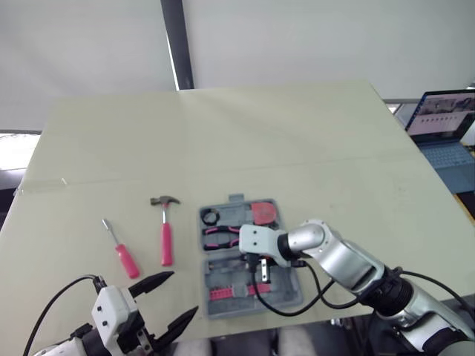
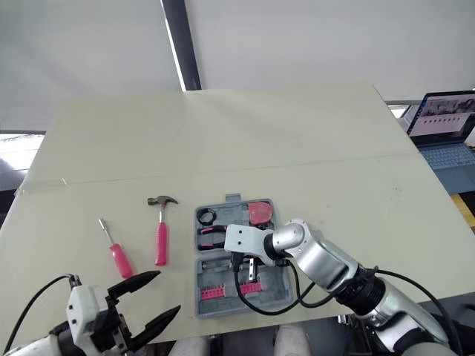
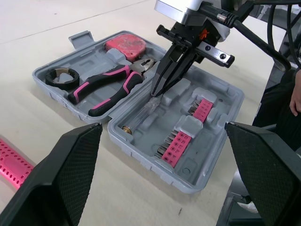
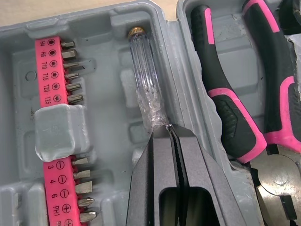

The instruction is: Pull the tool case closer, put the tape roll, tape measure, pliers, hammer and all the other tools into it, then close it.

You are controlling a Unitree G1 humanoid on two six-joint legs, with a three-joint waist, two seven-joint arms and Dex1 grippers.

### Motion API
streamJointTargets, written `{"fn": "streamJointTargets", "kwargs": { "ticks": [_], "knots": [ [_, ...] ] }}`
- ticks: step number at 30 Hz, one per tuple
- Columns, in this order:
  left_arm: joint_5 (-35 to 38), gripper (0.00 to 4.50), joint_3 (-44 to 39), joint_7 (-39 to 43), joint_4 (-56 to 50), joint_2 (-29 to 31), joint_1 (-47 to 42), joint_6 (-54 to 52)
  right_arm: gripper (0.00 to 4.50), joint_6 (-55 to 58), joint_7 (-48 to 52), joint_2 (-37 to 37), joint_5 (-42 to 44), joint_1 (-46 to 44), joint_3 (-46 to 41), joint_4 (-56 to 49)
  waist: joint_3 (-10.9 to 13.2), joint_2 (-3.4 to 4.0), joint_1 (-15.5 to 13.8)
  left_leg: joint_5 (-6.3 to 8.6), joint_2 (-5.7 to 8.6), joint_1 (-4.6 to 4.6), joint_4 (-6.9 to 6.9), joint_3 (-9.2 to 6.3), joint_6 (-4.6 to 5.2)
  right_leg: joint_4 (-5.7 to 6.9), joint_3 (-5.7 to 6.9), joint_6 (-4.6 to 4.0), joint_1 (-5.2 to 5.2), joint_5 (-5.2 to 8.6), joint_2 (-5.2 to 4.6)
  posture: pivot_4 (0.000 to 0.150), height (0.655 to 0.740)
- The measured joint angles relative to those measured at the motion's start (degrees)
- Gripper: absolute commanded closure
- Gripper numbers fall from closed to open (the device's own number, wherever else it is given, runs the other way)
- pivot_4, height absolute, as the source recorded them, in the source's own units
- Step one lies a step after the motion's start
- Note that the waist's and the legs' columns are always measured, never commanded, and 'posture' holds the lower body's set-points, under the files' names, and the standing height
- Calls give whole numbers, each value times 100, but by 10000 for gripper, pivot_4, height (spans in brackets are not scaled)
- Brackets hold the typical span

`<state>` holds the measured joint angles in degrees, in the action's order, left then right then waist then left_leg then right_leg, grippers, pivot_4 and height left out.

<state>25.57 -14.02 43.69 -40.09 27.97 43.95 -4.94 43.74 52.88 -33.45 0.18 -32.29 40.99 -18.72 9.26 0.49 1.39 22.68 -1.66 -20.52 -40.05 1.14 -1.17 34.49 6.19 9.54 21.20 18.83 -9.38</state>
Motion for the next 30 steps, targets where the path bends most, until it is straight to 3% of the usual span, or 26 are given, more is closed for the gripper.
{"fn": "streamJointTargets", "kwargs": {
  "ticks": [25, 30],
  "knots": [
    [2, 0, -12, -11, 30, 28, -284, -150, 44372, -110, 73, 92, -607, 31, 339, 35, -84, -16, 13, 2, -1, 43, 14, -19, -3, -34, 17, -3, -65, 2, 1, 1500, 7360],
    [5, 0, 6, -70, 21, 102, -514, -334, 44372, -32, 77, 255, -383, 250, -82, 92, -93, -22, 2, 2, -1, 42, 13, -26, -3, -36, 25, -3, -69, 2, 1, 1500, 7360]
  ]
}}
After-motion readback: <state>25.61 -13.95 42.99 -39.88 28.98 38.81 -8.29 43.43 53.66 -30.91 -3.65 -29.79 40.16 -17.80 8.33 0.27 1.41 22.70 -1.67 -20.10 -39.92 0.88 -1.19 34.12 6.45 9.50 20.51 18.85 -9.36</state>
